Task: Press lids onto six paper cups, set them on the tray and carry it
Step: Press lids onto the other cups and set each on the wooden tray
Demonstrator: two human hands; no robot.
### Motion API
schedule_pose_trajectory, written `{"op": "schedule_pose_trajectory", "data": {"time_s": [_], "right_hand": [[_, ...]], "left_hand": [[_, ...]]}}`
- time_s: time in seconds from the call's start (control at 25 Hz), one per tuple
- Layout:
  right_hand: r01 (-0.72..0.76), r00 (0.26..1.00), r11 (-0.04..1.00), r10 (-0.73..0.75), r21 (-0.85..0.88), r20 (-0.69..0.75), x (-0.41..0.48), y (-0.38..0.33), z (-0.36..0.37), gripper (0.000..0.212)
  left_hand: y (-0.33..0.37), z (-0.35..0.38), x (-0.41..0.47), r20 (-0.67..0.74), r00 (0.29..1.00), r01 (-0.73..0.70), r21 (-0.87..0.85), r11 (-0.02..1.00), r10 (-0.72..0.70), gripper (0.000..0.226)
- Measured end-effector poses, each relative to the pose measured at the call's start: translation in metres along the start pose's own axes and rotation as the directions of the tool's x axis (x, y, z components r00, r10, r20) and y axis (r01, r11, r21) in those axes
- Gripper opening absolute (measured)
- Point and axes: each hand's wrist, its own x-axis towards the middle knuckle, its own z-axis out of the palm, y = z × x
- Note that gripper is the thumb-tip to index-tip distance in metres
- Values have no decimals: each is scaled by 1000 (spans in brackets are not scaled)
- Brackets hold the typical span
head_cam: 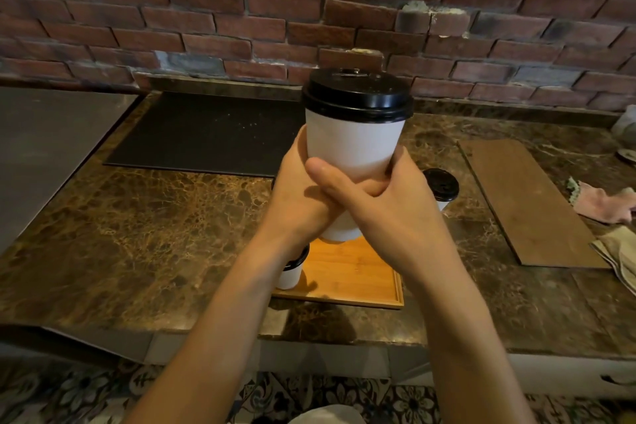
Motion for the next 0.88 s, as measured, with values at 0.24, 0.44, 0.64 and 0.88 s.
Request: {"op": "schedule_pose_trajectory", "data": {"time_s": [0.24,0.44,0.64,0.88], "right_hand": [[23,998,1000,-24,-13,-66,10,-6,-8,72],[24,996,999,-26,-24,-91,16,-10,-10,81],[16,994,999,-19,-29,-110,9,2,1,86],[-8,994,997,0,-74,-114,14,9,2,93]], "left_hand": [[5,-8,6,124,990,60,74,995,-69,72],[2,-8,0,163,976,132,80,988,-144,60],[-10,-9,-4,128,977,156,100,983,-169,54],[-21,-8,-7,121,975,180,54,982,-185,58]]}}
